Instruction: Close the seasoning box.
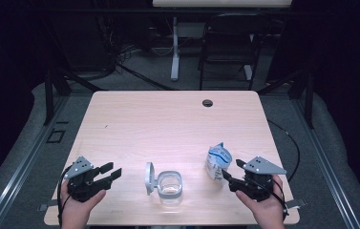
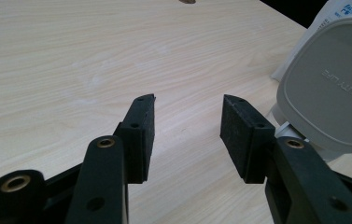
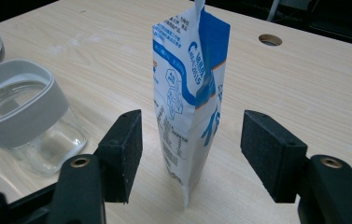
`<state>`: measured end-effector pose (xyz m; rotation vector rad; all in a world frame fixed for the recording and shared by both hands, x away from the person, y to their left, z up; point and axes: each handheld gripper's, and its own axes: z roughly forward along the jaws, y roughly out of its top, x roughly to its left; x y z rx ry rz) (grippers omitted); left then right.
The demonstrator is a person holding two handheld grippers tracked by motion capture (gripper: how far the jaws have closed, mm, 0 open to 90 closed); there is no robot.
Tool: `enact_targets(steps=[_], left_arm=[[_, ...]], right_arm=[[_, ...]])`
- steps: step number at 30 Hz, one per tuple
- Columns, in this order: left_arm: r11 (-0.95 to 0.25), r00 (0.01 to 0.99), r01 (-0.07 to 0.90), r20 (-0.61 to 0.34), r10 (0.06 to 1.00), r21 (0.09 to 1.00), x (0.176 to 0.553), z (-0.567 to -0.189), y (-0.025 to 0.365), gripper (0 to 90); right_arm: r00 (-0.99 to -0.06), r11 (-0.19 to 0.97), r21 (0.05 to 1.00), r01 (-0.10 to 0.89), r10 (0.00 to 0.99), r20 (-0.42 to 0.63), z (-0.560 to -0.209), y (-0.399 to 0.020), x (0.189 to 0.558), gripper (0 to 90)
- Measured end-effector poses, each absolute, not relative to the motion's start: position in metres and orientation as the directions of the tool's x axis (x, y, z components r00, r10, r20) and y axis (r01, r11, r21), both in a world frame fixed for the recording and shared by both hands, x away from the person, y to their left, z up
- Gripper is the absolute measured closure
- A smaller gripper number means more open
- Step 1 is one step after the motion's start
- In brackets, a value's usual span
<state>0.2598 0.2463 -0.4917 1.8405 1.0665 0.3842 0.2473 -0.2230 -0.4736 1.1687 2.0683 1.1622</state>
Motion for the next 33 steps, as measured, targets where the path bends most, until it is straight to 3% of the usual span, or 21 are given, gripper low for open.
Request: enact_targets(steps=[33], left_arm=[[-0.156, 0.554, 0.515, -0.188, 0.811, 0.843, 0.261, -0.494, 0.252, 55.5]], right_arm=[[-0.504, 0.303, 0.849, 0.433, 0.862, -0.051, -0.490, -0.201, 0.282, 37.4]])
